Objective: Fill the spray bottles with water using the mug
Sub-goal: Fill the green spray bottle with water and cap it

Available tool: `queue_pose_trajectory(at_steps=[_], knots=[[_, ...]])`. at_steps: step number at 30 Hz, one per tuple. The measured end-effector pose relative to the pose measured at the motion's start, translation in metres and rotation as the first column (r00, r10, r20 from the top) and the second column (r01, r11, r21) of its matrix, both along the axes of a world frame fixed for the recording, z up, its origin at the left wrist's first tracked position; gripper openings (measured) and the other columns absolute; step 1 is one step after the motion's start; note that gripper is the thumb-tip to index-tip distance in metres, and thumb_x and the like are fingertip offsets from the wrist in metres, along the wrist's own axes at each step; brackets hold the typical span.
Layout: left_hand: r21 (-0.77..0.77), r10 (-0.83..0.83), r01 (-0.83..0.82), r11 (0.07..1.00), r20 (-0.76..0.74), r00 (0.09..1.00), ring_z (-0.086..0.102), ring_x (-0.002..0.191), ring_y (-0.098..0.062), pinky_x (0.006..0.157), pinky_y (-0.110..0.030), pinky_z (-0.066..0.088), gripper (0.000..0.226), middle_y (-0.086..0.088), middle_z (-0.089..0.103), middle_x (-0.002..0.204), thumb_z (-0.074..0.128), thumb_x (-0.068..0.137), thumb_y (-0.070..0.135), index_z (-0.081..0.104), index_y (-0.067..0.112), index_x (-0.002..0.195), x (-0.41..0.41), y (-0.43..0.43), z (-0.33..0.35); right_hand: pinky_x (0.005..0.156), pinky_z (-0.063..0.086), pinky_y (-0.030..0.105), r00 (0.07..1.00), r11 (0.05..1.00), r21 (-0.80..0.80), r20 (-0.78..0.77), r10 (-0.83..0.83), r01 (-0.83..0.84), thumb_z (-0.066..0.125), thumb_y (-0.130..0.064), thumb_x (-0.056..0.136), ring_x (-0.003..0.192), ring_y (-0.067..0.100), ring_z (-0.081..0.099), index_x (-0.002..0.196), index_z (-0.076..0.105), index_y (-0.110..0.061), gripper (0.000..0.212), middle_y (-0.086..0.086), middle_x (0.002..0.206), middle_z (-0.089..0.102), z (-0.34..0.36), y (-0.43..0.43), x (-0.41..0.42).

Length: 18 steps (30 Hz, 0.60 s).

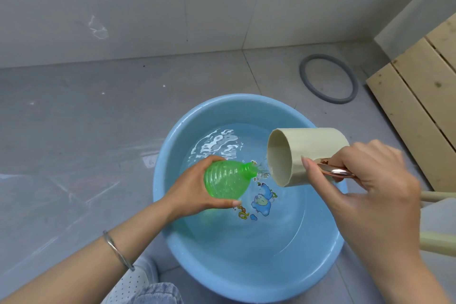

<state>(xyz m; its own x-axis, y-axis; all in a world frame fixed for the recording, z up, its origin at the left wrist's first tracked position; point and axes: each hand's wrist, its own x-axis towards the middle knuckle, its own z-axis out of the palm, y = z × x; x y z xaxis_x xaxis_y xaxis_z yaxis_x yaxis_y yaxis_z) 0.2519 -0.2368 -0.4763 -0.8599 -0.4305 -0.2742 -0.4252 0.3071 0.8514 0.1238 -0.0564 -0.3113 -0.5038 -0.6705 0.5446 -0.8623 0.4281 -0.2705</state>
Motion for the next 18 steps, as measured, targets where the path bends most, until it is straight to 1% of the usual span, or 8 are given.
queue_pose_trajectory(at_steps=[3, 7, 11, 13, 14, 16, 18], knots=[[-0.002, 0.001, -0.001, 1.0, 0.002, 1.0, 0.052, 0.115, 0.003, 0.101, -0.022, 0.041, 0.09, 0.029, 0.056, 0.121, 0.077, 0.041, 0.076, 0.047, 0.045, 0.12, 0.0, 0.0, 0.0, 0.072, 0.025, 0.026, 0.996, 0.999, 0.017, -0.085, 0.037, -0.036, 0.071, -0.018, 0.079, 0.063, 0.019, 0.028, 0.055, 0.049, -0.008, 0.034, 0.004, 0.053, 0.041, -0.004, -0.001, -0.001], [-0.006, 0.0, 0.0, 1.0, 0.008, 1.0, 0.053, 0.113, 0.002, 0.099, -0.021, 0.041, 0.088, 0.029, 0.056, 0.119, 0.076, 0.04, 0.077, 0.045, 0.048, 0.118, 0.0, 0.0, 0.002, 0.074, 0.026, 0.025, 0.979, 0.994, 0.043, -0.176, 0.107, -0.101, 0.069, -0.018, 0.083, 0.063, 0.016, 0.028, 0.055, 0.052, -0.008, 0.034, 0.001, 0.053, 0.042, -0.011, -0.001, -0.001], [-0.004, -0.001, 0.001, 1.0, 0.006, 1.0, 0.052, 0.112, 0.002, 0.096, -0.018, 0.04, 0.088, 0.031, 0.055, 0.117, 0.075, 0.04, 0.078, 0.045, 0.048, 0.117, -0.001, 0.0, 0.003, 0.074, 0.026, 0.024, 0.972, 0.993, 0.049, -0.202, 0.119, -0.111, 0.067, -0.018, 0.084, 0.063, 0.018, 0.031, 0.055, 0.052, -0.009, 0.034, 0.001, 0.053, 0.042, -0.017, -0.001, -0.003], [-0.002, 0.002, -0.002, 1.0, 0.008, 1.0, 0.052, 0.114, 0.001, 0.098, -0.02, 0.04, 0.09, 0.029, 0.055, 0.119, 0.075, 0.039, 0.079, 0.046, 0.047, 0.118, -0.001, 0.0, 0.002, 0.074, 0.026, 0.024, 0.983, 0.995, 0.03, -0.156, 0.098, -0.094, 0.069, -0.018, 0.082, 0.063, 0.018, 0.032, 0.056, 0.052, -0.009, 0.033, 0.0, 0.053, 0.043, -0.02, 0.0, -0.006], [-0.002, 0.005, -0.005, 1.0, 0.006, 1.0, 0.052, 0.114, 0.001, 0.098, -0.022, 0.041, 0.091, 0.028, 0.056, 0.12, 0.075, 0.039, 0.079, 0.047, 0.045, 0.119, -0.001, 0.0, 0.002, 0.073, 0.025, 0.023, 0.991, 0.997, 0.015, -0.109, 0.082, -0.081, 0.07, -0.019, 0.081, 0.062, 0.017, 0.032, 0.055, 0.051, -0.009, 0.034, 0.0, 0.053, 0.042, -0.021, 0.001, -0.007], [0.006, 0.011, -0.011, 1.0, -0.001, 1.0, 0.053, 0.112, 0.001, 0.097, -0.021, 0.042, 0.091, 0.027, 0.057, 0.118, 0.076, 0.04, 0.077, 0.049, 0.043, 0.119, 0.0, 0.0, 0.002, 0.069, 0.025, 0.021, 0.999, 0.999, -0.024, 0.028, 0.033, -0.032, 0.07, -0.022, 0.08, 0.062, 0.012, 0.031, 0.055, 0.047, -0.01, 0.036, -0.005, 0.054, 0.04, -0.025, 0.003, -0.009], [0.016, 0.019, -0.019, 1.0, -0.002, 1.0, 0.053, 0.11, 0.004, 0.094, -0.018, 0.042, 0.089, 0.029, 0.057, 0.115, 0.078, 0.04, 0.076, 0.049, 0.044, 0.118, 0.0, 0.0, 0.002, 0.064, 0.029, 0.016, 0.976, 0.996, -0.062, 0.213, -0.046, 0.06, 0.07, -0.026, 0.079, 0.062, 0.011, 0.036, 0.055, 0.046, -0.01, 0.037, -0.008, 0.054, 0.04, -0.035, 0.005, -0.014]])
